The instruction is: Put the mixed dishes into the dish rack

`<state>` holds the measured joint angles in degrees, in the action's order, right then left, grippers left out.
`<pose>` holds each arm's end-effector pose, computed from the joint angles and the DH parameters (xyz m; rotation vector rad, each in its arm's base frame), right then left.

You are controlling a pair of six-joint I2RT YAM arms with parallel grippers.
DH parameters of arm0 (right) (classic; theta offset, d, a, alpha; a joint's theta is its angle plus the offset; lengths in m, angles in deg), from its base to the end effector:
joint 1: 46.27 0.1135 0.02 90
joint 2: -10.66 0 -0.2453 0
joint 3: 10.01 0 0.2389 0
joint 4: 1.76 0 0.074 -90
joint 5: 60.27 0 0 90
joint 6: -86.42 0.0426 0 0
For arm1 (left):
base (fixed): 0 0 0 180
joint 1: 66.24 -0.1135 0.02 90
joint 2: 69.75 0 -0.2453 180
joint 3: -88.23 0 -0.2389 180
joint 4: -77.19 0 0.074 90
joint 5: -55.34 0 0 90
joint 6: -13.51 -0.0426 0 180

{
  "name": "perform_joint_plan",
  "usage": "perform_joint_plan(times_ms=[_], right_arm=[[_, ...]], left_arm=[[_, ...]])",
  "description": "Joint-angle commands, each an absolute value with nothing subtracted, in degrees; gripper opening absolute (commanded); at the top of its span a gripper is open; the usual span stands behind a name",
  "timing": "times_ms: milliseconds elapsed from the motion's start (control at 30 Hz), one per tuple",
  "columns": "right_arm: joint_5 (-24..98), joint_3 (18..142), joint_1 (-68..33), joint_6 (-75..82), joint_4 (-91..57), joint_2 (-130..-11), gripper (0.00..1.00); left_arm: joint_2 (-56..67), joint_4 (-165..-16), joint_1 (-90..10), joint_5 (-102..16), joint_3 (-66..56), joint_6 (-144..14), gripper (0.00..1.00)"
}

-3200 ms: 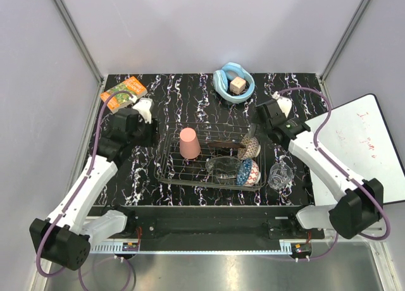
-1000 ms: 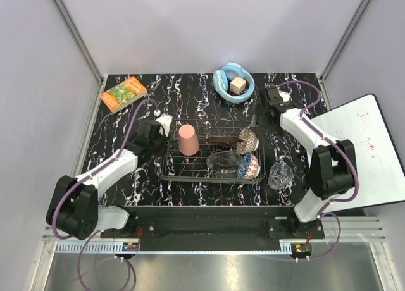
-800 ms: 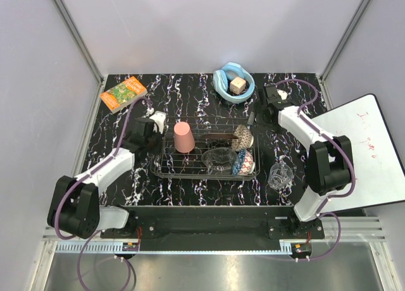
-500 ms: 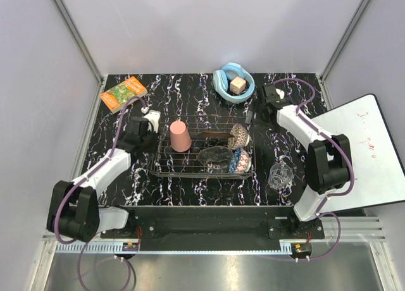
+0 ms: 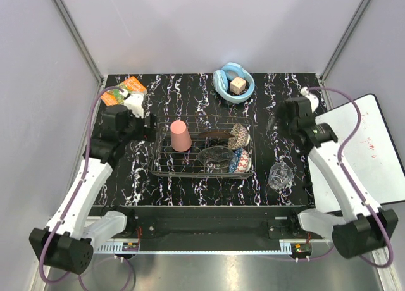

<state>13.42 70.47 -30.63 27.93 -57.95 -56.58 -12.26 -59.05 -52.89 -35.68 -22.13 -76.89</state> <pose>0.2360 0.0537 0.3161 0.4558 2.2396 0.0976 0.2149 -0.0518 0.3095 0.2650 2.1096 -0.1528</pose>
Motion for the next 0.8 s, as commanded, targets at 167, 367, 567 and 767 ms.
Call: perform_joint_plan(times_ms=[167,367,567,767], right_arm=[[23.1,56.7,-30.7,38.1,-68.5,-47.3,0.76],[25.6,52.7,-30.8,39.4,-67.4,-48.8,0.74],[25.2,50.2,-30.8,39.8,-64.4,-51.7,0.68],[24.8,47.4,-30.8,41.0,-60.0,-55.6,0.58]], left_arm=[[-16.5,-52.6,-53.0,-36.2,-17.8,-77.0,0.94],[-17.4,-51.8,-53.1,-35.7,-17.2,-76.8,0.91],[-18.1,-51.6,-53.1,-35.5,-17.5,-76.7,0.88],[-18.5,-49.7,-53.1,-36.0,-15.1,-76.7,0.86]])
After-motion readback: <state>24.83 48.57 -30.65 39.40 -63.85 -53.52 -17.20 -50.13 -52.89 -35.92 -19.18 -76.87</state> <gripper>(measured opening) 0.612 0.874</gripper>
